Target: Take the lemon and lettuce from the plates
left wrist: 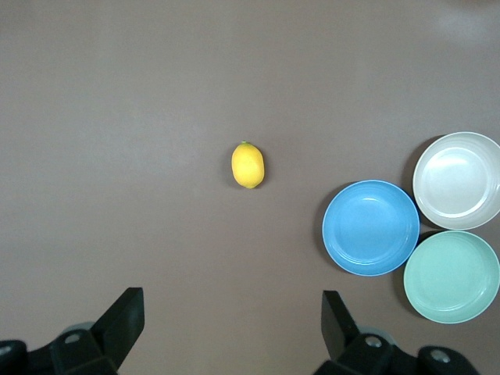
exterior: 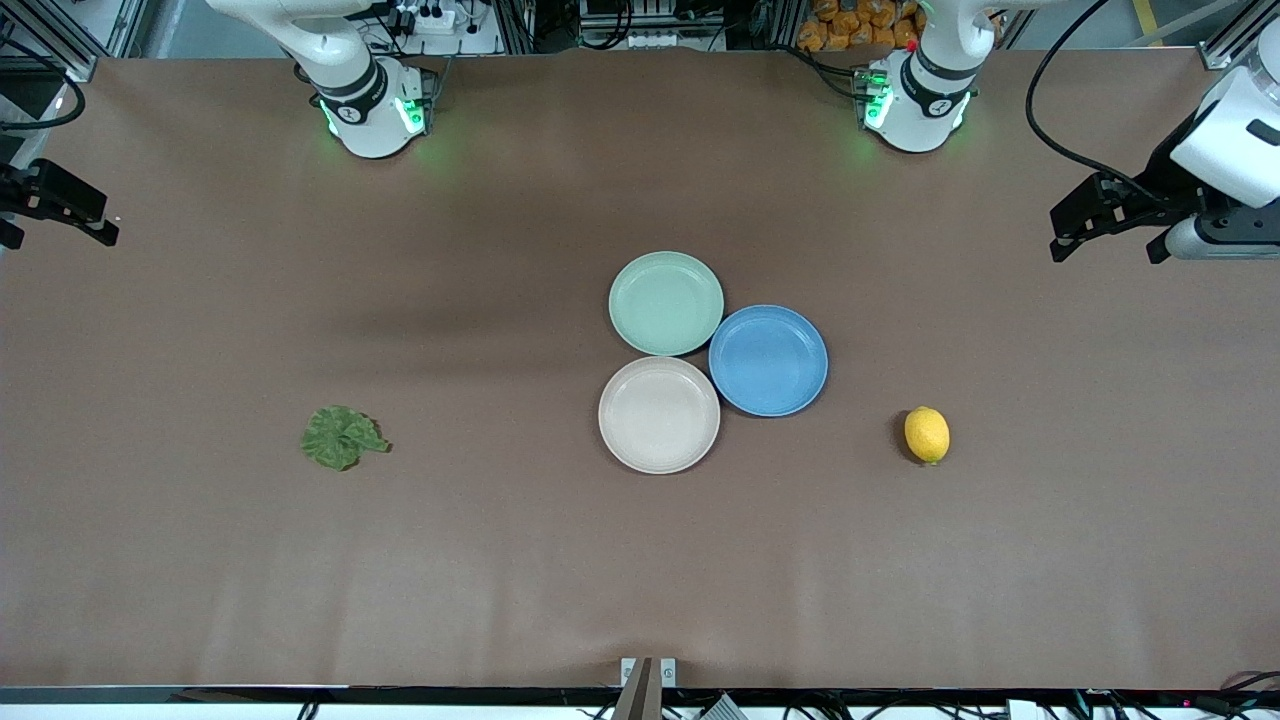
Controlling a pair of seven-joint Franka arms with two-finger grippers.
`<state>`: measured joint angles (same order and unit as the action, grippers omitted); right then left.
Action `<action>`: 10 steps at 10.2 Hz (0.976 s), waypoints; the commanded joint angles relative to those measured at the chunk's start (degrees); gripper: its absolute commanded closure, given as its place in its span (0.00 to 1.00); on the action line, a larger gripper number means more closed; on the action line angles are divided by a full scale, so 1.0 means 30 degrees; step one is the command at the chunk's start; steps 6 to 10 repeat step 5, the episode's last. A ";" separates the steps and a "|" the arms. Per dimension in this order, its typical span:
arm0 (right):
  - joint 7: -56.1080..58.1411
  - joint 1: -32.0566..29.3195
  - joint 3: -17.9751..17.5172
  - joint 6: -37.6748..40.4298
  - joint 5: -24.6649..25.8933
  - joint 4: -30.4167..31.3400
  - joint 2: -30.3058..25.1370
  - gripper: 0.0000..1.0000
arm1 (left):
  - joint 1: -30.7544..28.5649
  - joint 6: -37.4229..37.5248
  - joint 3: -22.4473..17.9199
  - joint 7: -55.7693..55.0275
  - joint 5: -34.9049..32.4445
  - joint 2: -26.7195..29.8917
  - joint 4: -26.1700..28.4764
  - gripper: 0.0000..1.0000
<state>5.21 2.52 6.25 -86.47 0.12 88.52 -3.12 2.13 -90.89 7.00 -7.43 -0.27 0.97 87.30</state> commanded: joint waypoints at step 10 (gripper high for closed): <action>-0.0008 0.0038 -0.0441 0.0404 -0.0539 0.0025 -0.0278 0.00 | -0.0123 0.0267 0.0068 0.0427 0.0325 -0.0206 -0.0537 0.00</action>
